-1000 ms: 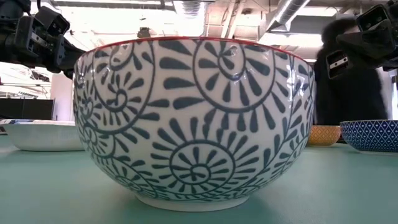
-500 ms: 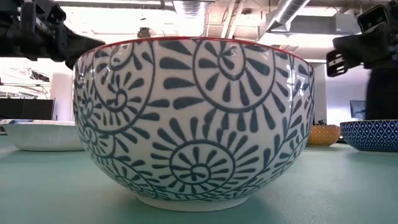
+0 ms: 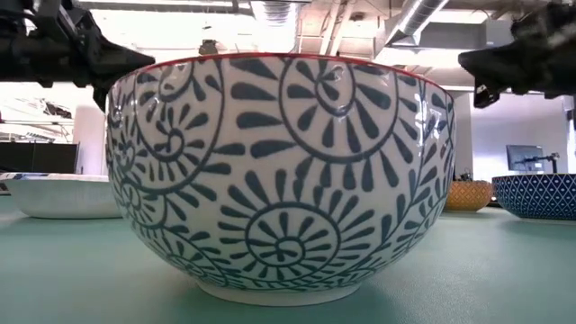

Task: Place and stack bowls onto a shelf
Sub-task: Put the blue ceramic bowl on the shelf

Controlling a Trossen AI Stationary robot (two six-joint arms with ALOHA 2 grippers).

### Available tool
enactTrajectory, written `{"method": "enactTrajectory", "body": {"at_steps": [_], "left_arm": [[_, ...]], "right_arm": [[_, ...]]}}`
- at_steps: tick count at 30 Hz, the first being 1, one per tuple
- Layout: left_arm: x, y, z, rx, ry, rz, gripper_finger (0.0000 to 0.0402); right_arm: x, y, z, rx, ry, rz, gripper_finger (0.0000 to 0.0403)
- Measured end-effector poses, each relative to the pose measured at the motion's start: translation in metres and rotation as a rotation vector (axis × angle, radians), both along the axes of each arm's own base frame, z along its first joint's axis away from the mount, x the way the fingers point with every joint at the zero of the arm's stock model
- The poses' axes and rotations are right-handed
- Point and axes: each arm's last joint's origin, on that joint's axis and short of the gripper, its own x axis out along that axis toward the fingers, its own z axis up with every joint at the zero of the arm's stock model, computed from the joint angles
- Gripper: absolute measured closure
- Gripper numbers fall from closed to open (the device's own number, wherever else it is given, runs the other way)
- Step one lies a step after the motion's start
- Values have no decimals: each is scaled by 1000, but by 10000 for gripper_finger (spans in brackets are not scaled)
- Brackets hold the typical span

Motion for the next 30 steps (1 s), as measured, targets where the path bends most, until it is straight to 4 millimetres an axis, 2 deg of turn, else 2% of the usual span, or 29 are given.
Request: {"method": "enactTrajectory", "body": {"at_steps": [3,8,14,20,25,30], "left_arm": [[4,2,-1,-9,23,52,401],[12,2,-8,-2,105,74,401],[22,3,-13,45,212,104,397],[31,5,-2,76,260,134,350],[40,7,8,143,299,209,302],[50,9,25,188,314,313,283]], "right_arm": [[-2,-8,-1,117,-21,-218,364],[-6,-19,-2,78,1,-529,364],[-9,-25,-2,138,-30,-614,354],[-17,-30,10,210,30,-752,308],[-28,-35,27,345,140,-965,249],[-30,-44,35,431,259,-1150,212]]}}
